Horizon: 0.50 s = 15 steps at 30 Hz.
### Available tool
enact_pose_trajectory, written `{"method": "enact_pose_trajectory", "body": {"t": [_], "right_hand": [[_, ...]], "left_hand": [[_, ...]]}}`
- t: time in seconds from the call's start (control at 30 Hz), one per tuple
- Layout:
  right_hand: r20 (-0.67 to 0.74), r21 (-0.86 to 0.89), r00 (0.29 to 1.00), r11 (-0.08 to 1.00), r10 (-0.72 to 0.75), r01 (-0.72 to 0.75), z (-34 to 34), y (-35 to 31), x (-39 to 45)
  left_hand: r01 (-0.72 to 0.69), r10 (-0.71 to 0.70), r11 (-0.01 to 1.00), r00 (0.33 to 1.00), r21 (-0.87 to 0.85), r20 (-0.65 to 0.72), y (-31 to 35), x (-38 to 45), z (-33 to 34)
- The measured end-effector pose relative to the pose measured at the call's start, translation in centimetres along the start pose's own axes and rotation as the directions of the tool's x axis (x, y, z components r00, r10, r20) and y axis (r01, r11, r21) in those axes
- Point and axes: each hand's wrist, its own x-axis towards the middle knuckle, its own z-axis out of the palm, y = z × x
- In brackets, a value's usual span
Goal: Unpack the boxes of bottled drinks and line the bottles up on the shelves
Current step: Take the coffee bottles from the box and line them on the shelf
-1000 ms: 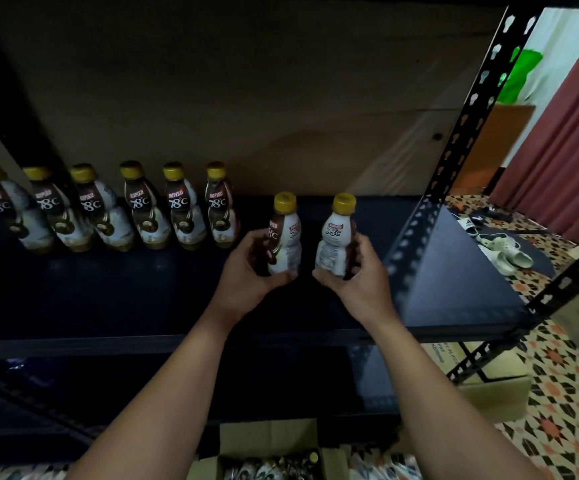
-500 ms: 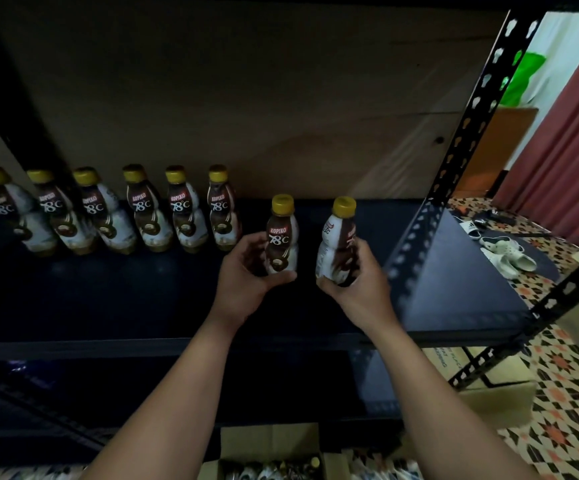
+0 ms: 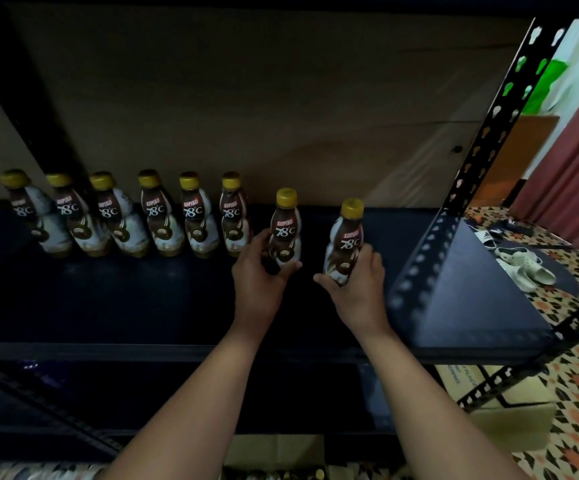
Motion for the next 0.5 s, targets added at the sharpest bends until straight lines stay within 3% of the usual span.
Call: {"method": "enact_pose_trajectory", "body": {"t": [0.5], "right_hand": [[0.031, -0.035, 0.995, 0.995, 0.099, -0.098, 4.2, -2.6, 4.6]], "left_hand": [[0.085, -0.077, 0.985, 0.995, 0.148, -0.061, -0.9, 2.9, 1.3]]}}
